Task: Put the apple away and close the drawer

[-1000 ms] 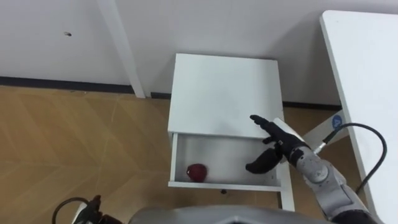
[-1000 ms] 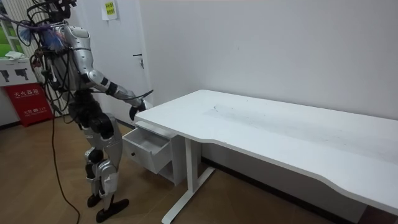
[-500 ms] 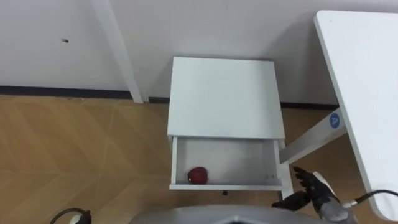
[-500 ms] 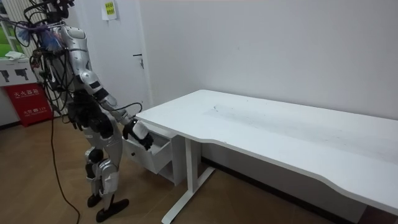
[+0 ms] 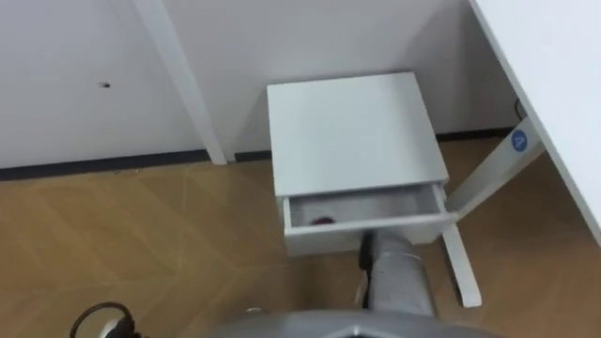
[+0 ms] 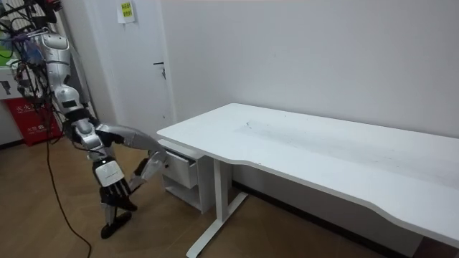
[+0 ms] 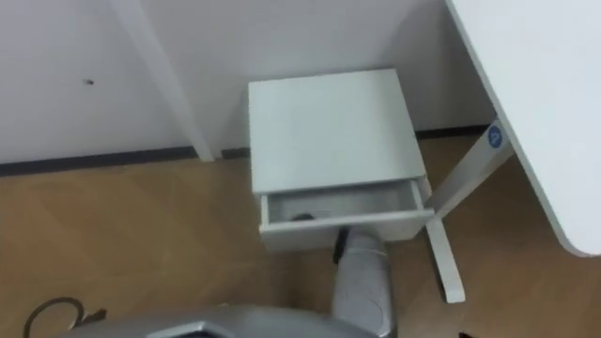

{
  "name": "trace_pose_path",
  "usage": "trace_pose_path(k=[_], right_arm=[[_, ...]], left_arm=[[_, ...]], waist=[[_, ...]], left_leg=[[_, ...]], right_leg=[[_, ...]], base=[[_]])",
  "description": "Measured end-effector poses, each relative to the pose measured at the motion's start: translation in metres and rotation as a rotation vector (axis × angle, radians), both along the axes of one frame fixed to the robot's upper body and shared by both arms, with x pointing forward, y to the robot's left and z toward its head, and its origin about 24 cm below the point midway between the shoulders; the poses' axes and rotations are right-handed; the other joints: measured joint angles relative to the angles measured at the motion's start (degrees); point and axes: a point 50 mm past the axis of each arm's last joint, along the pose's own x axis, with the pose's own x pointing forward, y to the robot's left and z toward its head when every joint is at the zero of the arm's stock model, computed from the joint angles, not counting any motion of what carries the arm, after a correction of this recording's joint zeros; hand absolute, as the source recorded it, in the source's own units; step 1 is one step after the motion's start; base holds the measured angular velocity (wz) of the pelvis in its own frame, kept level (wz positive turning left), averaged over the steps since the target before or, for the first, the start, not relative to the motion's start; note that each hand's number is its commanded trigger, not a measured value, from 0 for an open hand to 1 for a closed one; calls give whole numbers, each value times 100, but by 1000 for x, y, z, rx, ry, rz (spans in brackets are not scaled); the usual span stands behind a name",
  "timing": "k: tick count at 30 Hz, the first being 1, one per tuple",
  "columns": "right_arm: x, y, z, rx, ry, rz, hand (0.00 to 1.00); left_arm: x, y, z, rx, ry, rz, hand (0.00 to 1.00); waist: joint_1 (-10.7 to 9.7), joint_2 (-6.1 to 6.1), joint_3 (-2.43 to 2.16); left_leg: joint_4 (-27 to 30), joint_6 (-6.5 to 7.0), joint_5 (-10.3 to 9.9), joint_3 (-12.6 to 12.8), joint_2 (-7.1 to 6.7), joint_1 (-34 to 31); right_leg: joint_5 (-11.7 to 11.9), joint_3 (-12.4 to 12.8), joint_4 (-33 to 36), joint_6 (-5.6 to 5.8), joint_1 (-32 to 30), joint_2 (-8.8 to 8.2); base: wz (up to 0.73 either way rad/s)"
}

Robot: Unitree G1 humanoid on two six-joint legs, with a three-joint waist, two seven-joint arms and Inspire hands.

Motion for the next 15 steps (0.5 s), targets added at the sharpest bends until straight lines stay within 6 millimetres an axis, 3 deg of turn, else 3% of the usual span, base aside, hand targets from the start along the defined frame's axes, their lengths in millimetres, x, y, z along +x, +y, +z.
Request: trace_pose_path(k=[1, 2, 6, 12, 14, 15], right_arm=[[-5, 2, -1, 6, 19, -14, 0], [-8, 3, -1, 9, 26, -27, 0], [-11, 2, -1, -19, 6, -132, 0], [6, 2, -2, -35, -30, -114, 0], [10, 0, -1, -39, -47, -128, 0], [10, 1, -1, -36, -41, -145, 0]], left_arm=[[-3, 1, 0, 4, 23, 10, 0], [-5, 1, 0, 5, 34, 13, 0], [-10, -2, -1, -1, 64, 34, 0], [-21, 0, -1, 3, 96, 57, 0], [-25, 0, -1, 3, 92, 73, 0], [-31, 0, -1, 3, 99, 79, 0]], waist=[[-1, 19, 7], [-2, 41, 1], [-22, 45, -2], [8, 9, 8], [1, 24, -4], [-1, -49, -1]], left_leg=[[43, 11, -10, -13, 129, -2], [59, 5, -17, -37, 173, -2], [346, 90, -167, -147, 283, -96], [659, 195, -336, 18, 285, -275], [621, 7, -406, 39, 224, -251], [477, -493, -415, 116, 112, -102]], right_leg=[[-162, -168, 381, 5, -401, 26], [-222, -218, 498, 6, -560, 32], [-437, -77, 687, 55, -1136, 31], [-480, 0, 382, 89, -632, -129], [-477, 98, -260, 94, -67, -291], [-473, 154, -1049, 84, 509, -330]], base=[[-4], [0], [9], [-10], [-17], [-17]])
